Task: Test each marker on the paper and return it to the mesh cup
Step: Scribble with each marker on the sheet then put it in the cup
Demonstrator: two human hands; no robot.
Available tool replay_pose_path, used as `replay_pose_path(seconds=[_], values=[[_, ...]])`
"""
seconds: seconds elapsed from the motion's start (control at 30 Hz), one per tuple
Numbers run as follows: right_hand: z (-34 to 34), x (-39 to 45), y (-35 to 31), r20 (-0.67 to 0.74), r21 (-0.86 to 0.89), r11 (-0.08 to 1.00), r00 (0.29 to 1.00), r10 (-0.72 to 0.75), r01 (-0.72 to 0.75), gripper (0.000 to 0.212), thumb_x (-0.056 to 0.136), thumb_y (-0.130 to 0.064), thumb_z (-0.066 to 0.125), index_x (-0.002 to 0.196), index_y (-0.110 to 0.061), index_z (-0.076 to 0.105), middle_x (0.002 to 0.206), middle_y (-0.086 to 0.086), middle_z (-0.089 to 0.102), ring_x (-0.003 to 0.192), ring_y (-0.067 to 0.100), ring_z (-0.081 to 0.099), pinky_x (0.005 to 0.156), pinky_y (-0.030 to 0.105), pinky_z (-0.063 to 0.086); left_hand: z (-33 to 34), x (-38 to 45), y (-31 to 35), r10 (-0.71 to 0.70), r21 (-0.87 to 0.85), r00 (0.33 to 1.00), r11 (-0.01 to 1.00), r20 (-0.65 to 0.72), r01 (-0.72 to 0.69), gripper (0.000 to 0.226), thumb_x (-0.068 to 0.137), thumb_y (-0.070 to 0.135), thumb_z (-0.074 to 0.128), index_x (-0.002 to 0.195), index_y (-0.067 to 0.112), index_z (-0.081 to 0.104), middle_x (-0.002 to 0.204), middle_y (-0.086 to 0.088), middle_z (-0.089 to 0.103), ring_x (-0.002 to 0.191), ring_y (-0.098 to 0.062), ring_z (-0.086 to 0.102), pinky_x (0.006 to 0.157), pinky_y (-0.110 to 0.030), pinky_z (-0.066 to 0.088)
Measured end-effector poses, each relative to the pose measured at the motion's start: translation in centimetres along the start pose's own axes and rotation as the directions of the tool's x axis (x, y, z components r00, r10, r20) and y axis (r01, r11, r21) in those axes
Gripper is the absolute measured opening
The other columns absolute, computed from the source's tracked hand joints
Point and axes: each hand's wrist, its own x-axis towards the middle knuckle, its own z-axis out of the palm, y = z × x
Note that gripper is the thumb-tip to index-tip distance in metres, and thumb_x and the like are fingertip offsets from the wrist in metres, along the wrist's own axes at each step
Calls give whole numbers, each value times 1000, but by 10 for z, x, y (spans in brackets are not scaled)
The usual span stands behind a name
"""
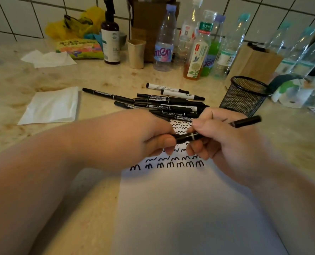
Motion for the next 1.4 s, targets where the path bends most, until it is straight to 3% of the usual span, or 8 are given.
replay_pose_path(seconds=[0.13, 0.2, 0.27, 0.43, 0.63, 0.8, 0.97, 1.4], values=[[-20, 4, -4, -148, 151, 987, 989, -22, 45, 21, 78, -8, 60, 58, -9, 66, 40, 6, 50, 32, 14, 47, 59, 35, 48, -13, -12, -15, -87, -152, 996, 984, 12, 87, 30, 86, 58, 43, 79, 41, 66, 70, 15, 66, 60, 1, 57, 59, -18, 41], [-23, 3, -4, -87, 176, 984, 996, -17, 32, 17, 76, -11, 71, 60, -9, 68, 41, 8, 50, 33, 15, 45, 52, 33, 49, -13, -9, -20, -167, -189, 983, 970, -74, 151, 29, 89, 55, 46, 81, 38, 68, 69, 18, 67, 57, 1, 57, 58, -20, 42], [-16, 0, -4, 38, 109, 994, 999, -6, 2, 18, 72, -26, 78, 66, -10, 71, 47, 6, 55, 39, 16, 49, 51, 34, 49, -10, -3, -21, -205, -98, 965, 977, -164, 191, 28, 93, 52, 47, 81, 35, 65, 71, 15, 68, 62, -1, 59, 59, -24, 43], [-1, -10, -33, 130, -230, 973, 989, 68, -36, 26, 66, -34, 85, 78, -12, 77, 62, 7, 67, 53, 18, 63, 55, 31, 54, -3, 1, -27, -250, 30, 945, 965, -210, 262, 24, 93, 53, 51, 104, 38, 66, 79, 14, 64, 70, -3, 58, 61, -25, 47], [36, -19, -18, 145, -247, 966, 982, 120, -81, 9, 75, -23, 71, 79, -18, 77, 64, 7, 69, 56, 20, 64, 58, 34, 53, 1, 1, -28, -199, 39, 956, 976, -215, 212, 25, 90, 56, 55, 107, 40, 65, 83, 17, 63, 73, -1, 58, 67, -23, 50], [46, -22, -2, 42, -199, 966, 983, 178, -166, 16, 77, -25, 65, 74, -11, 71, 56, 9, 65, 48, 21, 57, 49, 34, 49, 6, 2, -32, -84, 98, 982, 990, -170, 102, 24, 86, 57, 60, 99, 38, 68, 79, 18, 65, 70, 2, 58, 64, -23, 49], [52, -24, -1, 18, -239, 963, 991, 133, -125, 14, 81, -24, 67, 70, -16, 71, 58, 10, 69, 46, 19, 62, 47, 25, 50, 10, 1, -35, -16, 109, 990, 994, -137, 31, 16, 83, 55, 65, 90, 40, 67, 76, 20, 63, 70, 6, 57, 61, -18, 41], [55, -26, -3, 25, -306, 946, 993, 117, -104, 18, 90, -9, 70, 73, -14, 71, 60, 9, 71, 46, 18, 66, 45, 19, 49, 13, 3, -36, 13, 92, 990, 996, -142, 0, 15, 81, 52, 67, 88, 39, 66, 75, 22, 62, 75, 8, 57, 65, -21, 50]])
